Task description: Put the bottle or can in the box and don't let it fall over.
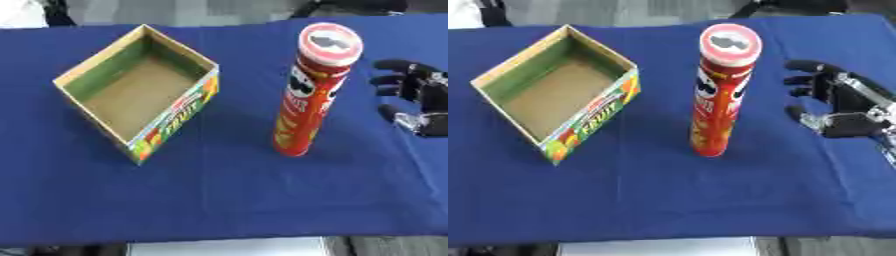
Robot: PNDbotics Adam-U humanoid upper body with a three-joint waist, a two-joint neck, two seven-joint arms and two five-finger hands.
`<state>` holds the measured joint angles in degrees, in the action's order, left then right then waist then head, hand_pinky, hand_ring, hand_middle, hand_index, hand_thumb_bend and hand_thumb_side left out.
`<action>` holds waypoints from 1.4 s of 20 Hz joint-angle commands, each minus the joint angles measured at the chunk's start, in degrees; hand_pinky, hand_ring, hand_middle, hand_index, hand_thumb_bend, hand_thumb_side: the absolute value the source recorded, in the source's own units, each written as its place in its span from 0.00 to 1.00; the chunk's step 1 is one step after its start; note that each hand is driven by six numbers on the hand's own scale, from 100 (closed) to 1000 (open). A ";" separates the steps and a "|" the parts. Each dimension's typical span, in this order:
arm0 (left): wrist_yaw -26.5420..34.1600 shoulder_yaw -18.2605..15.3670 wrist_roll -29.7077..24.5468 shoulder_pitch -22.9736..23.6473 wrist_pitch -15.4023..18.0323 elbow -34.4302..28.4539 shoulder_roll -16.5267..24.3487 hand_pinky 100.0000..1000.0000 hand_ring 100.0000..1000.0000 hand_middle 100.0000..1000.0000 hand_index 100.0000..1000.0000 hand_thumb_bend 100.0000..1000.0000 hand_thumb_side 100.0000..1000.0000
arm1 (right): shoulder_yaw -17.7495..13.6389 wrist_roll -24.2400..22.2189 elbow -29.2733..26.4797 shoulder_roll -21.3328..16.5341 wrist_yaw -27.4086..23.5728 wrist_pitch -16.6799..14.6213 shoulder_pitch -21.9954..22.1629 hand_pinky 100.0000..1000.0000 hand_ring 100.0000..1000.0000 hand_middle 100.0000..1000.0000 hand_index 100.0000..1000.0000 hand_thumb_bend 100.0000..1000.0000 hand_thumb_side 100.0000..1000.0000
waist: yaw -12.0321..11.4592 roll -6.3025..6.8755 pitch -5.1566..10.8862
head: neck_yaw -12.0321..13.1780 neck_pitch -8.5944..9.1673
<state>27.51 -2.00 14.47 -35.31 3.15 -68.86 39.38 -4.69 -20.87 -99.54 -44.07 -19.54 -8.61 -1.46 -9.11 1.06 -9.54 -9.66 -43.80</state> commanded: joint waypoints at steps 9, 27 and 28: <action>0.14 -0.51 -0.12 -0.53 -0.01 -0.61 2.35 0.73 0.90 0.90 0.91 0.63 0.96 | 1.00 0.64 -3.54 -1.50 1.77 2.23 -0.13 0.85 0.89 0.95 0.94 0.21 0.00 | 0.03 0.27 0.92 | 0.51 -0.31; 0.12 -0.20 -0.47 -0.42 -0.23 -0.68 1.49 0.73 0.90 0.89 0.91 0.62 0.96 | 4.82 5.33 -3.41 -0.11 3.15 7.15 -2.59 0.86 0.93 0.94 0.94 0.16 0.10 | -0.64 0.39 0.59 | 0.27 -0.31; 0.12 -0.20 -0.47 -0.42 -0.24 -0.68 1.49 0.73 0.90 0.89 0.91 0.62 0.96 | 4.83 5.36 -3.43 -0.11 3.15 7.18 -2.59 0.86 0.93 0.94 0.94 0.16 0.10 | -0.64 0.39 0.59 | 0.27 -0.31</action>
<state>27.71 -1.95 14.17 -35.21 2.91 -68.89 39.26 0.44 -15.68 -101.93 -43.04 -16.73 -1.57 -3.53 -9.65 1.35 -9.56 -9.24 -43.80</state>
